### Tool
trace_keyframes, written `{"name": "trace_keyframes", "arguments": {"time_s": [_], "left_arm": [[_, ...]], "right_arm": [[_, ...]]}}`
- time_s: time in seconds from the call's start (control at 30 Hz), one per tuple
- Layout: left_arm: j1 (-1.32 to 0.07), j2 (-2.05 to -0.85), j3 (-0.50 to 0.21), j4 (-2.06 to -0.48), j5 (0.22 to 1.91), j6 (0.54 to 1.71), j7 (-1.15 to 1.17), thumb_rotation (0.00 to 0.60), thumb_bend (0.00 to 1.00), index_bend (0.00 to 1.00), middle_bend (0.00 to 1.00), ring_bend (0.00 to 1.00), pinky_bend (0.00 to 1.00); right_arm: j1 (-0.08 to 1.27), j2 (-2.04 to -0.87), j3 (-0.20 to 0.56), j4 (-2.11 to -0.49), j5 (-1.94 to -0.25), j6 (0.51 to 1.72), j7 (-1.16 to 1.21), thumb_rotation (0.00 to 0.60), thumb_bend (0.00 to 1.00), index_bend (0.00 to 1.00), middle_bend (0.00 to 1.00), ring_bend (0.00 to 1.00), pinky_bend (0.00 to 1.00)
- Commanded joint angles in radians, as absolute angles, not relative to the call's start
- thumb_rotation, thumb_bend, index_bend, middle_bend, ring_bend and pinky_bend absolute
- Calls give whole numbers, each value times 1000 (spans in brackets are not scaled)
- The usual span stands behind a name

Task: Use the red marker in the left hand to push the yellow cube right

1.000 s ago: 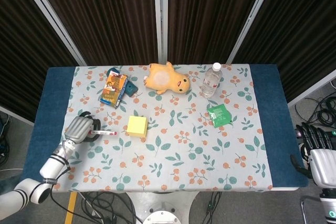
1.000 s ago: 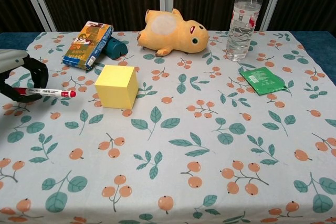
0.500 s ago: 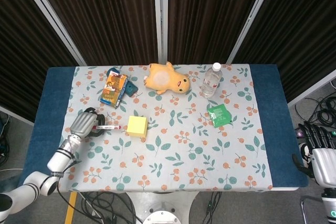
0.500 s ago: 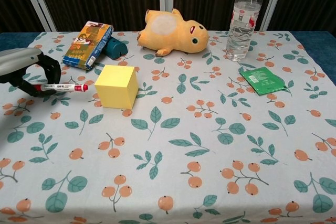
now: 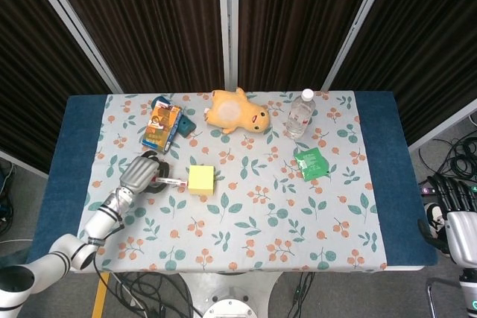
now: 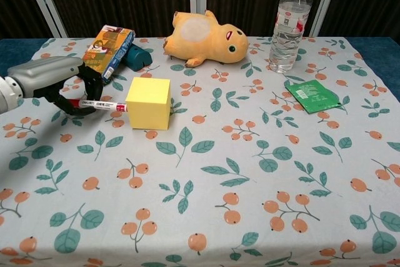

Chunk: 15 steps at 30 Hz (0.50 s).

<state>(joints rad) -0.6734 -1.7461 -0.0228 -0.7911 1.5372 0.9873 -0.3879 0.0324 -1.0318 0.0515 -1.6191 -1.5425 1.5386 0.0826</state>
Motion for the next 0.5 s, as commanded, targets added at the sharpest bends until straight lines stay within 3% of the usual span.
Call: {"name": "trace_keyframes", "arguments": {"time_s": [0.03, 0.5], "left_arm": [[-682, -1747, -25, -801, 1540, 985, -378, 600, 444, 706, 678, 443, 215], [-746, -1750, -73, -905, 1468, 874, -265, 600, 444, 706, 678, 443, 216]], "right_arm": [[32, -1032, 52, -1618, -1542, 1539, 83, 600, 251, 0, 43, 0, 0], [26, -1033, 50, -1608, -1539, 1542, 94, 600, 249, 0, 44, 0, 0]]}}
